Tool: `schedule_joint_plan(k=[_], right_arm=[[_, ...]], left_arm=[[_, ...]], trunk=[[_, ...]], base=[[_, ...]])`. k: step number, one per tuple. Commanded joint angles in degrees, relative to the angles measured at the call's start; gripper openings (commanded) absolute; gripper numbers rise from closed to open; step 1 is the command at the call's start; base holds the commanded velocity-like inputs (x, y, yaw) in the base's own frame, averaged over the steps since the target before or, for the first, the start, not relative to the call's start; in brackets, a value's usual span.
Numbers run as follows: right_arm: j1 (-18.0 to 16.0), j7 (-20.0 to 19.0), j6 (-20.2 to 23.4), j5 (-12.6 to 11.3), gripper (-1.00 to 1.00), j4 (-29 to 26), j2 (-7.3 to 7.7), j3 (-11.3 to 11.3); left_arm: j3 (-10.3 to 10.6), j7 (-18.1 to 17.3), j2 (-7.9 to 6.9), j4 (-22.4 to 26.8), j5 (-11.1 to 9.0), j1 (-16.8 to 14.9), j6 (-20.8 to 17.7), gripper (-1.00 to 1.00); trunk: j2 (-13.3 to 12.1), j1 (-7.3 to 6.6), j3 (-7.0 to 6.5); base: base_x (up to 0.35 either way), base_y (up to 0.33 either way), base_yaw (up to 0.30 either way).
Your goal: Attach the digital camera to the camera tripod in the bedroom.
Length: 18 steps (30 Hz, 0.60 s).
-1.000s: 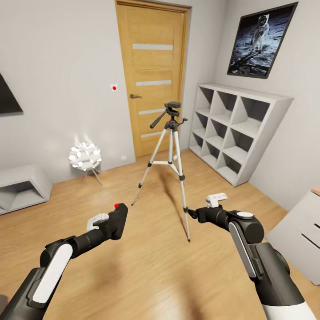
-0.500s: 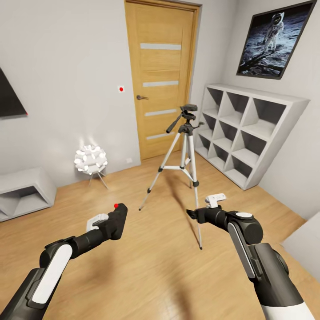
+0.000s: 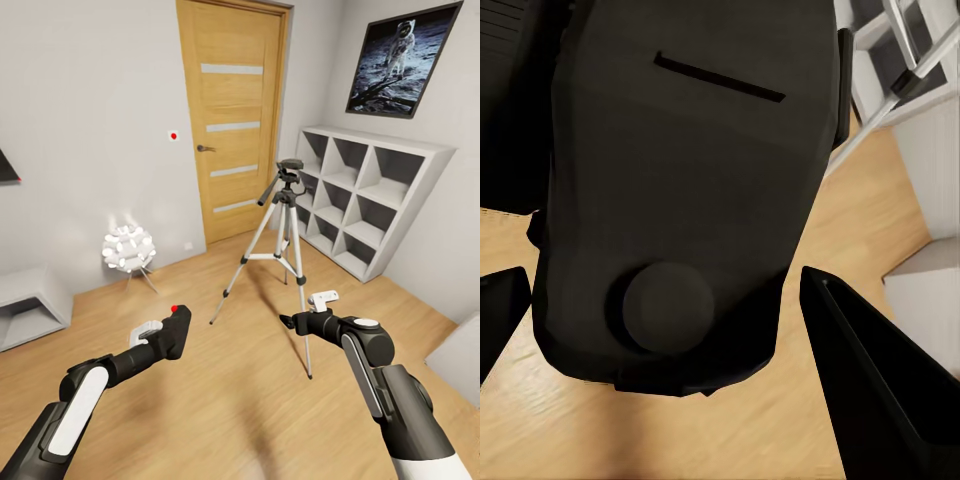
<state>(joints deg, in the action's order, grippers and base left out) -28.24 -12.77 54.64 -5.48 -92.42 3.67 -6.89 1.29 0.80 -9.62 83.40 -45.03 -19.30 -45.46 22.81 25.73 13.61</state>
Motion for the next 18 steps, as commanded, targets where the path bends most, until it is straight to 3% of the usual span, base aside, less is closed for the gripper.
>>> schedule_joint_plan(k=[1, 18], right_arm=[[-0.1, 0.3, 0.3, -0.5, 1.00, 0.0, 0.02, -0.1], [-0.1, 0.4, 0.0, -0.5, 1.00, 0.0, -0.05, -0.1]], left_arm=[[0.0, 0.0, -0.05, 0.0, -0.2, 0.0, -0.2, -1.00], [0.0, 0.0, -0.05, 0.1, -0.3, 0.1, -0.1, -1.00]], trunk=[[0.1, 0.05, 0.11], [0.1, 0.05, 0.11]], base=[[0.170, 0.313, -0.268], [0.207, 0.295, -0.275]])
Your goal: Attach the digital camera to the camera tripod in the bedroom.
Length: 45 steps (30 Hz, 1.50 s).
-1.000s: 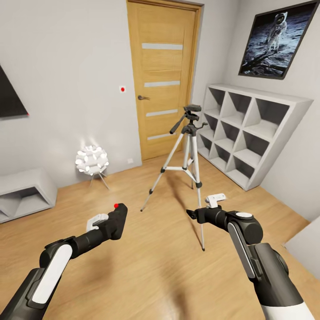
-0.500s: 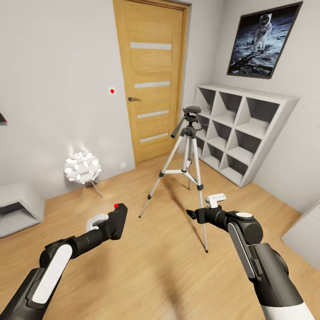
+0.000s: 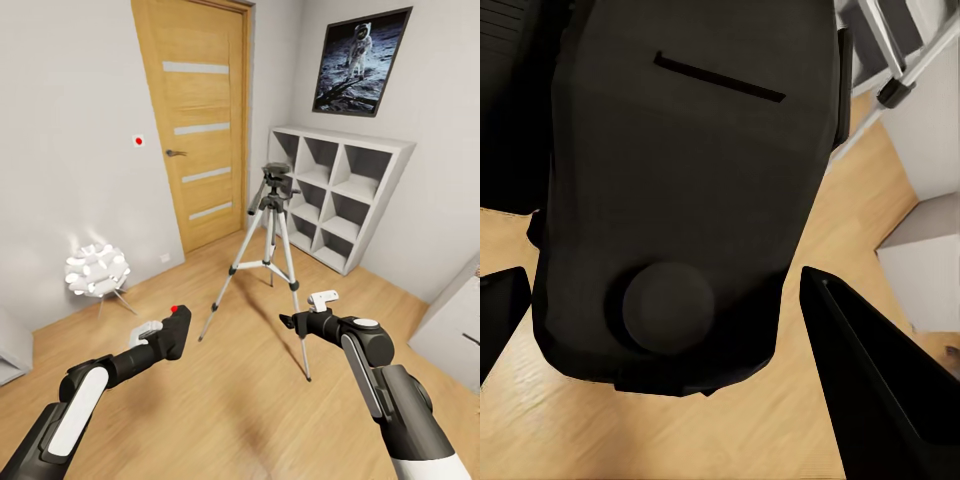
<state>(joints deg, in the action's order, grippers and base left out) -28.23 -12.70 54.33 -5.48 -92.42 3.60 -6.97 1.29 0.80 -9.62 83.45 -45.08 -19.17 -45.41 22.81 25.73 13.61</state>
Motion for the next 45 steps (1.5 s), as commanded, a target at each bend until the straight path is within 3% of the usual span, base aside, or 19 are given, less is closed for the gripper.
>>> schedule_joint_plan(k=[1, 39, 45], right_arm=[[-0.1, 0.3, 0.3, -0.5, 1.00, 0.0, 0.02, -0.1], [0.0, 0.3, 0.3, -0.5, 1.00, 0.0, 0.00, -0.1], [0.0, 0.3, 0.2, -0.4, 1.00, 0.0, 0.07, -1.2]], left_arm=[[0.0, 0.0, -0.05, 0.0, -0.3, 0.0, -0.1, -1.00], [0.0, 0.0, -0.05, 0.1, -0.3, 0.0, -0.1, -1.00], [0.0, 0.0, -0.05, 0.1, -0.3, 0.0, -0.1, -1.00]], trunk=[[0.1, 0.05, 0.11], [0.1, 0.05, 0.11], [0.1, 0.05, 0.11]], base=[[0.185, 0.305, -0.277], [0.137, 0.316, -0.271], [0.243, 0.256, -0.094]])
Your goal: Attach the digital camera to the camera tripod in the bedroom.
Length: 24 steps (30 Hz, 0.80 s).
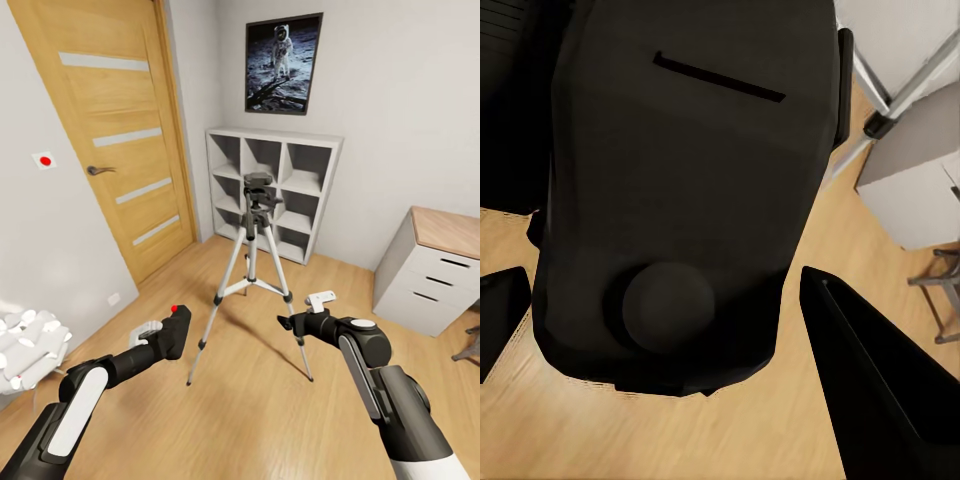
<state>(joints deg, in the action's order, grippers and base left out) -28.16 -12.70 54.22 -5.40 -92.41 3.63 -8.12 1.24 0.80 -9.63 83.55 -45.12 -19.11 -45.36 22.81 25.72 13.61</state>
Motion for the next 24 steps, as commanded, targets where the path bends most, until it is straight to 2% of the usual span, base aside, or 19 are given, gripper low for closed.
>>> schedule_joint_plan(k=[1, 17, 24], right_arm=[[-0.1, 0.2, 0.3, -0.5, 1.00, -0.1, 0.04, -0.1], [-0.1, 0.2, 0.7, -0.6, 1.00, -0.1, 0.04, -0.6], [-0.1, 0.2, 0.8, -0.6, 1.00, -0.1, 0.05, -0.6]], left_arm=[[0.0, 0.0, -0.04, 0.0, -0.2, 0.0, -0.2, -1.00], [0.1, -0.1, -0.13, 0.0, -0.2, 0.0, 1.6, -1.00], [0.1, -0.1, -0.07, 0.0, -0.2, 0.0, 1.7, -1.00]], trunk=[[0.1, 0.06, 0.11], [0.1, 0.06, 0.11], [0.1, 0.06, 0.11]], base=[[0.262, 0.238, -0.036], [0.269, 0.241, -0.010], [0.257, 0.260, -0.189]])
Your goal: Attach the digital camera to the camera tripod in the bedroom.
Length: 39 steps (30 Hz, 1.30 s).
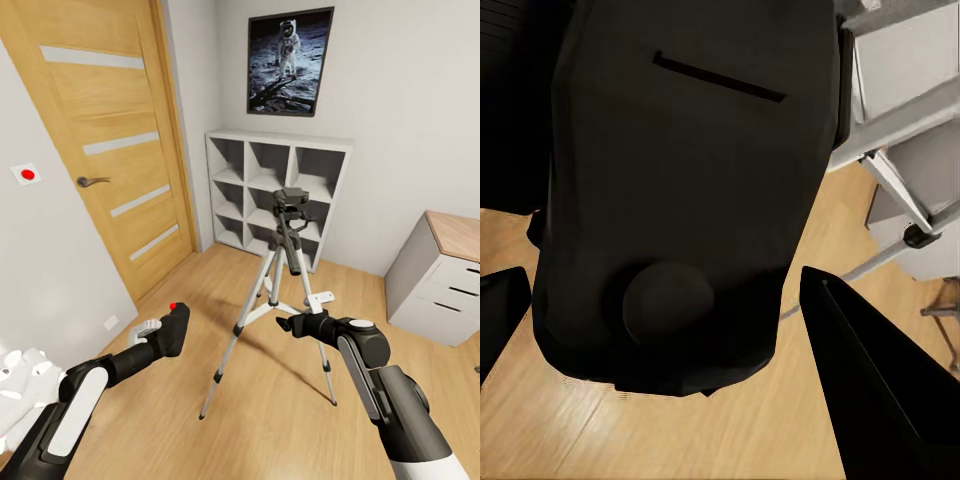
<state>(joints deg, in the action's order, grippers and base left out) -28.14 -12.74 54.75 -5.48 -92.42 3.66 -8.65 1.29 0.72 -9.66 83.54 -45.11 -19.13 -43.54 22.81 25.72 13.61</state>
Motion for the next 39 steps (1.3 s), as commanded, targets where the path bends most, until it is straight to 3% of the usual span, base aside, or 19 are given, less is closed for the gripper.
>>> schedule_joint_plan(k=[1, 16, 28, 39], right_arm=[[-0.1, 0.3, 0.3, -0.5, 1.00, 0.0, 0.03, -0.1], [-0.1, 0.3, 0.3, -0.5, 1.00, 0.0, -0.06, -0.1], [-0.1, 0.3, 0.4, -0.5, 1.00, 0.0, -0.13, -0.3], [0.1, 0.4, 0.1, -0.5, 1.00, 0.0, -0.13, -0.3]], left_arm=[[0.0, 0.0, -0.03, 0.0, -0.2, 0.0, -0.2, -1.00], [0.0, 0.0, -0.06, 0.5, -0.3, 0.0, -0.1, -1.00], [0.0, 0.1, -0.08, 1.1, -0.1, 0.6, 0.1, -1.00], [-0.1, 0.1, -0.10, 1.2, -0.1, 0.8, 0.1, -1.00]], trunk=[[0.1, 0.06, 0.11], [0.1, 0.06, 0.11], [0.1, 0.06, 0.11], [0.1, 0.06, 0.11]], base=[[0.246, 0.272, -0.263], [0.161, 0.255, -0.276], [-0.020, 0.051, -0.279], [-0.117, 0.250, -0.279]])
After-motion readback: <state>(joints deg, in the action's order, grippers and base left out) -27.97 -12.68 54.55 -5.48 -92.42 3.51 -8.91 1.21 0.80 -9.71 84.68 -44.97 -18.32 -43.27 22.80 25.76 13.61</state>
